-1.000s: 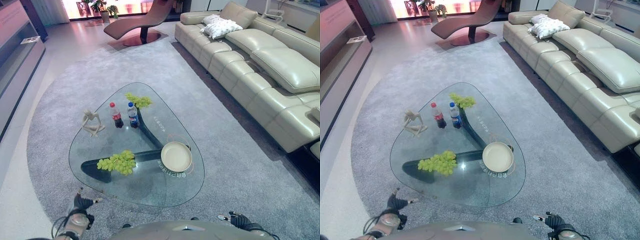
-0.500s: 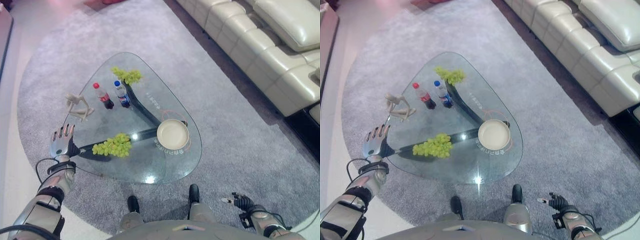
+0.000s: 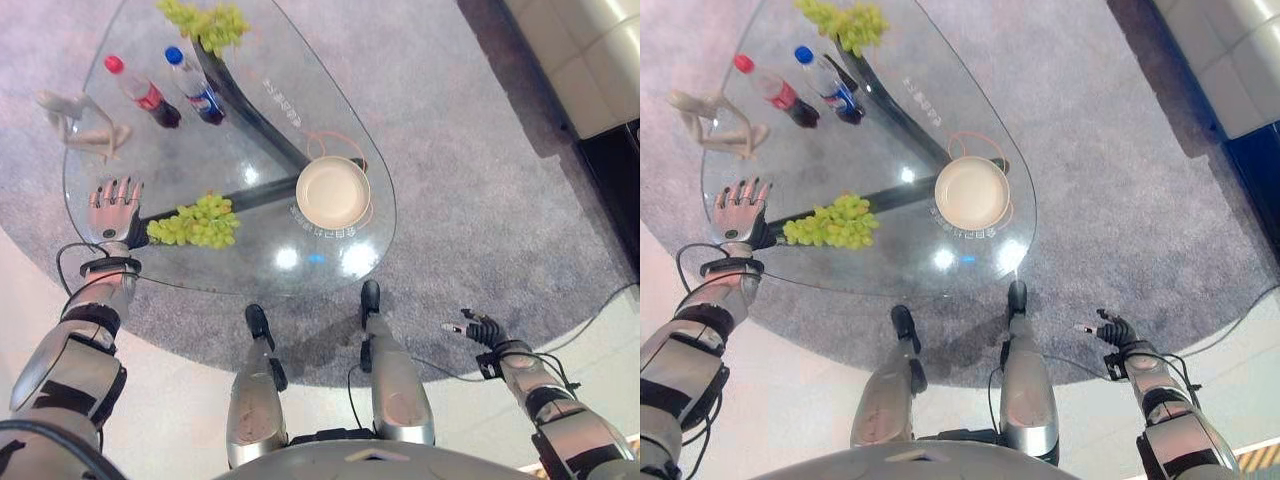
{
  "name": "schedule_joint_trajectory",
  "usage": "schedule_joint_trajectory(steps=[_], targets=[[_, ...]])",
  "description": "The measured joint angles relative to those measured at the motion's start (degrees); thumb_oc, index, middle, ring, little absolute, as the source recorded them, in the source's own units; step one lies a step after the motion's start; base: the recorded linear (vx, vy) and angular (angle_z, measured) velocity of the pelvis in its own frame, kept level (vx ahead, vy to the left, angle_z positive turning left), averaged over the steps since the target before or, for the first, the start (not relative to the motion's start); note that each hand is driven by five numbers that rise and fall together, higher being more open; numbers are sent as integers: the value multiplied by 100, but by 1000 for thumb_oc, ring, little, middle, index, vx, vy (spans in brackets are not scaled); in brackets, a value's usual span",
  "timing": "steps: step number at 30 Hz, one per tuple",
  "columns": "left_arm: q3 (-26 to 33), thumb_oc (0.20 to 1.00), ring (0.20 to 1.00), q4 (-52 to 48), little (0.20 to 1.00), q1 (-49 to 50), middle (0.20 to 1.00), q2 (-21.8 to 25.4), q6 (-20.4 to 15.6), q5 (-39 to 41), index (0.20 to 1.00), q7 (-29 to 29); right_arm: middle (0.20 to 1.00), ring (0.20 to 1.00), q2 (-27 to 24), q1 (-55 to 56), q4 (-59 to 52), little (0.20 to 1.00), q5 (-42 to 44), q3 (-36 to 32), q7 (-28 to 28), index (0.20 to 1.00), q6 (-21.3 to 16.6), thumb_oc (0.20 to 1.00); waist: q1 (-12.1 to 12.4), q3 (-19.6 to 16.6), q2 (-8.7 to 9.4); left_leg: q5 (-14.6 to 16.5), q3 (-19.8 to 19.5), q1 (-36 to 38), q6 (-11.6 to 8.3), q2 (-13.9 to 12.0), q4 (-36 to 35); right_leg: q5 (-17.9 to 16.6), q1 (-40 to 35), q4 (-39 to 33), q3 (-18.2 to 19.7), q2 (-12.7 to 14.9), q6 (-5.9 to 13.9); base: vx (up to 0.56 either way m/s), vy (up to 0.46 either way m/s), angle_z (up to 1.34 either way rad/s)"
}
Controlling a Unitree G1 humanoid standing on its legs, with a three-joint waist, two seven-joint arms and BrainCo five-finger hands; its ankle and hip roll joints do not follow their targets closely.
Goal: Pick up fruits into the plate
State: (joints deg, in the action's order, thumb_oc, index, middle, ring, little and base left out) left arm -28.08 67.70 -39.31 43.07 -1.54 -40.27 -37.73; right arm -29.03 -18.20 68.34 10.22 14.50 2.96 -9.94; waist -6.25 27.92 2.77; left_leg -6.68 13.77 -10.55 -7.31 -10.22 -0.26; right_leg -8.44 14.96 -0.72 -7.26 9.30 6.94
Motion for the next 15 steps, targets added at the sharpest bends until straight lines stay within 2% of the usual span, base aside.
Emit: schedule_joint_trajectory(steps=[6, 9, 15], targets=[[-142, 1000, 1000, 106, 1000, -493, 1000, 69, -11, 295, 1000, 75, 1000, 1000, -42, -86, -42, 1000, 91, 0, -33, 1000, -24, 1000, 19, 122, 121, 19, -73, -379, -4, -47, 265, 14, 352, 274, -44, 1, -10, -53, -54, 4], [-142, 1000, 1000, 129, 1000, -735, 1000, 102, -10, 502, 1000, 78, 1000, 1000, -46, -64, -34, 1000, 216, -2, -67, 1000, -44, 1000, -10, 214, 168, 142, -276, -744, -16, -110, 707, 236, 639, 737, -108, 9, -86, -9, -43, 15], [-143, 1000, 1000, 168, 1000, -810, 1000, 153, -3, 541, 1000, 60, 1000, 1000, -51, -42, -27, 1000, 321, -2, -165, 1000, -228, 1000, -10, 231, 197, 360, -422, -1377, -2, -185, 1425, 614, 1303, 1582, -33, 57, -146, 1, 7, 3]])
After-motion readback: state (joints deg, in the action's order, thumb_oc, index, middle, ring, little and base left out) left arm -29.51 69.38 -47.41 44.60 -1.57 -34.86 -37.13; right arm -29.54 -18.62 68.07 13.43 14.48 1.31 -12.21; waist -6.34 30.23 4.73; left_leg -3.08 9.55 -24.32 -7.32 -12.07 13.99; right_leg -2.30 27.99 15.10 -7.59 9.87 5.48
